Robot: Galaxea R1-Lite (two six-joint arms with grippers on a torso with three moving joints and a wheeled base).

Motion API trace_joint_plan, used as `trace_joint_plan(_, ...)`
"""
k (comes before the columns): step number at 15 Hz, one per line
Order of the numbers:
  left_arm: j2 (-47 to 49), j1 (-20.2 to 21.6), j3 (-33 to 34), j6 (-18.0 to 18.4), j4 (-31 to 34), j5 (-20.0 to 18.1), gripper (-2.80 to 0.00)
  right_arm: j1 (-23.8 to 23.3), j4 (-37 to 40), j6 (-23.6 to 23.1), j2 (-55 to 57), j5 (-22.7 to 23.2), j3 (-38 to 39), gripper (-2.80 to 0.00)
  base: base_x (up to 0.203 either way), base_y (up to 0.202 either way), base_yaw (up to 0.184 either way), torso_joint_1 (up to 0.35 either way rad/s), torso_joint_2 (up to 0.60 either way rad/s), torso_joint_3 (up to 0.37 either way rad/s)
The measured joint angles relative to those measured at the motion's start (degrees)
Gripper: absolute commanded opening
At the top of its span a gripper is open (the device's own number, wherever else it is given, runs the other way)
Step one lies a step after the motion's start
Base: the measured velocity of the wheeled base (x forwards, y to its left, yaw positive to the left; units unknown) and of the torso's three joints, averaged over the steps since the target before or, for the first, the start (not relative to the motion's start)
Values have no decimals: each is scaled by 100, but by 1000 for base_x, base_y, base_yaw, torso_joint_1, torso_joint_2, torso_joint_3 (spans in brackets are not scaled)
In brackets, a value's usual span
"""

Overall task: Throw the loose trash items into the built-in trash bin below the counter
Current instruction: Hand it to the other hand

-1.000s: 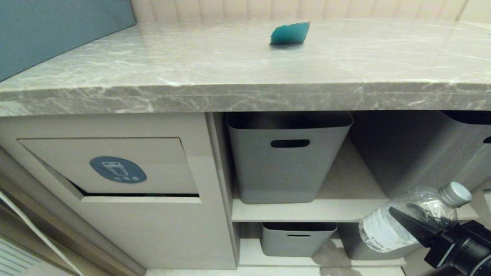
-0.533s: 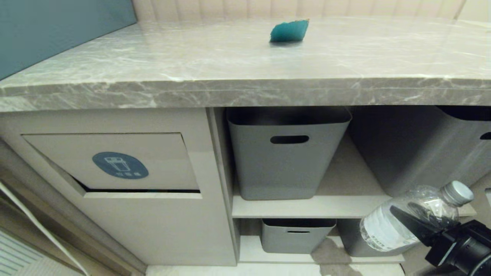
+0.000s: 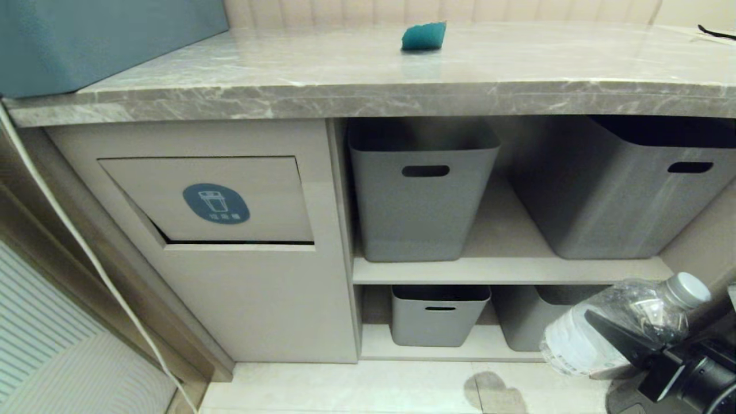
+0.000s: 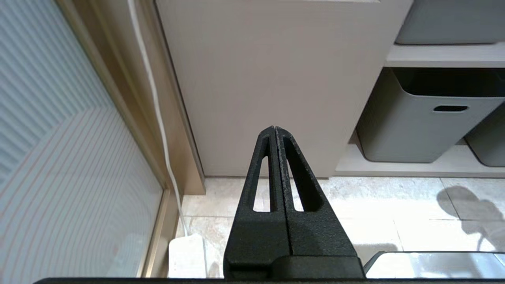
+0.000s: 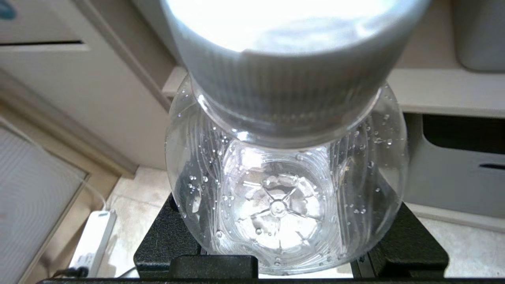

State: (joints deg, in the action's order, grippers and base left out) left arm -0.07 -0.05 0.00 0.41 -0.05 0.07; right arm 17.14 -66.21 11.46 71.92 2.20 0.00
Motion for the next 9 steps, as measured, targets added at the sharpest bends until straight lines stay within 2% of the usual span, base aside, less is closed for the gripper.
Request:
trace_joint_plan(2,0,0,0,0,-2,0,-280,0,0,-28,77,93,-29,-280,0,0,0,0,0,0)
trace_joint_plan(4,0,0,0,-7,-1,0,-280,11,-5,-159,217,455,-317,-280,0,0,0,0,0,0)
trace_joint_plan(7,0,0,0,-5,-1,0,-280,41,-11,-273,630,1190,-1275,-280,0,0,0,0,0,0)
trace_joint_plan(9,0,0,0,45,-2,-22,-280,121,-16,-406,1047,1478,-1959,-280,0,0,0,0,0,0)
